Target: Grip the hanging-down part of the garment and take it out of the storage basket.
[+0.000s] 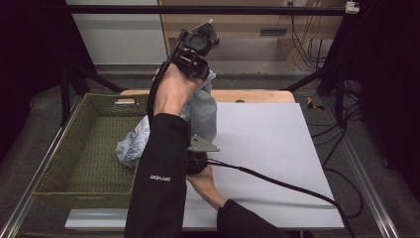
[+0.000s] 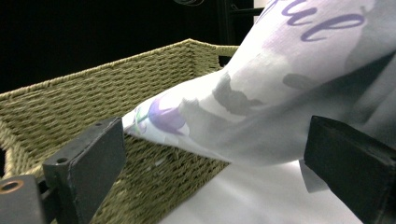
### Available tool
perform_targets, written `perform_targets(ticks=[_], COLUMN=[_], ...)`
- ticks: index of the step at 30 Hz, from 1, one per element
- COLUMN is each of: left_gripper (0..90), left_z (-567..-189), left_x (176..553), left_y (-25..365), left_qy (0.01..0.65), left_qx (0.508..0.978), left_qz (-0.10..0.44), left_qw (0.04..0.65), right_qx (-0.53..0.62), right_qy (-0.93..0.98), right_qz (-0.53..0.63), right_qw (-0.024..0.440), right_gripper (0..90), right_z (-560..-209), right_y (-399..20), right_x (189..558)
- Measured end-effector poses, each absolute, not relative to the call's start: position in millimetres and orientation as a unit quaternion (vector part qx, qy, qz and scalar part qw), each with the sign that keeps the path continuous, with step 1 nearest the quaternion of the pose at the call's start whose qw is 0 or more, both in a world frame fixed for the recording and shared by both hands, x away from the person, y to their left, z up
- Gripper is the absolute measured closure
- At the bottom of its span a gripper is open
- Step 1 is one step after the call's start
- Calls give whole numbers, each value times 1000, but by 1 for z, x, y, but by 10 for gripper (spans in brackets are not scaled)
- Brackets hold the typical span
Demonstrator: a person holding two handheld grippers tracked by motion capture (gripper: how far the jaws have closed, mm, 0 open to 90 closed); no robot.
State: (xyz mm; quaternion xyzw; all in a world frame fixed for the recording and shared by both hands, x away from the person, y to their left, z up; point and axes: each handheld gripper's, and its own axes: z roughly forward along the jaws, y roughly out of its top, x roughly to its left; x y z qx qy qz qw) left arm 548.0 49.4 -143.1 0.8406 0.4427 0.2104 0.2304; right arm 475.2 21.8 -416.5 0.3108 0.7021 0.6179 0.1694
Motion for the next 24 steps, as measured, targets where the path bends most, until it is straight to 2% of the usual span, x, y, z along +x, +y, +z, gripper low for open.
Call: perform_targets(ticks=[4,8,10,11,12,13,14,16,17,20,21,24], left_gripper=[854,854,854,854,854,854,854,854,854,854,854,854], left_z=[-143,-143,-143,-143,-143,-143,-143,-143,-143,-143,-143,-144], left_x=[548,547,547,547,547,547,547,547,547,547,547,547], left_y=[50,51,52,53,54,57,57,58,58,57,57,55], left_qy=[440,442,444,443,444,446,446,443,442,445,445,442], left_qx=[844,842,840,841,841,840,840,843,843,840,841,841], left_qz=[209,210,210,209,209,209,209,210,211,211,209,211], left_qw=[224,227,229,227,228,227,227,223,223,228,228,228], right_qx=[311,316,320,314,314,308,308,308,303,298,298,290], right_qy=[703,698,696,701,701,707,707,712,717,724,724,728], right_qz=[615,617,617,613,613,609,609,604,600,596,596,593], right_qw=[175,179,177,183,183,186,186,184,184,180,180,184], right_gripper=[79,168,254,346,346,446,446,557,661,799,799,874], right_z=[-416,-415,-414,-414,-414,-414,-414,-415,-416,-417,-417,-415], right_y=[27,33,35,37,37,38,38,38,38,38,38,36], right_x=[478,483,484,485,485,486,486,485,485,485,485,484])
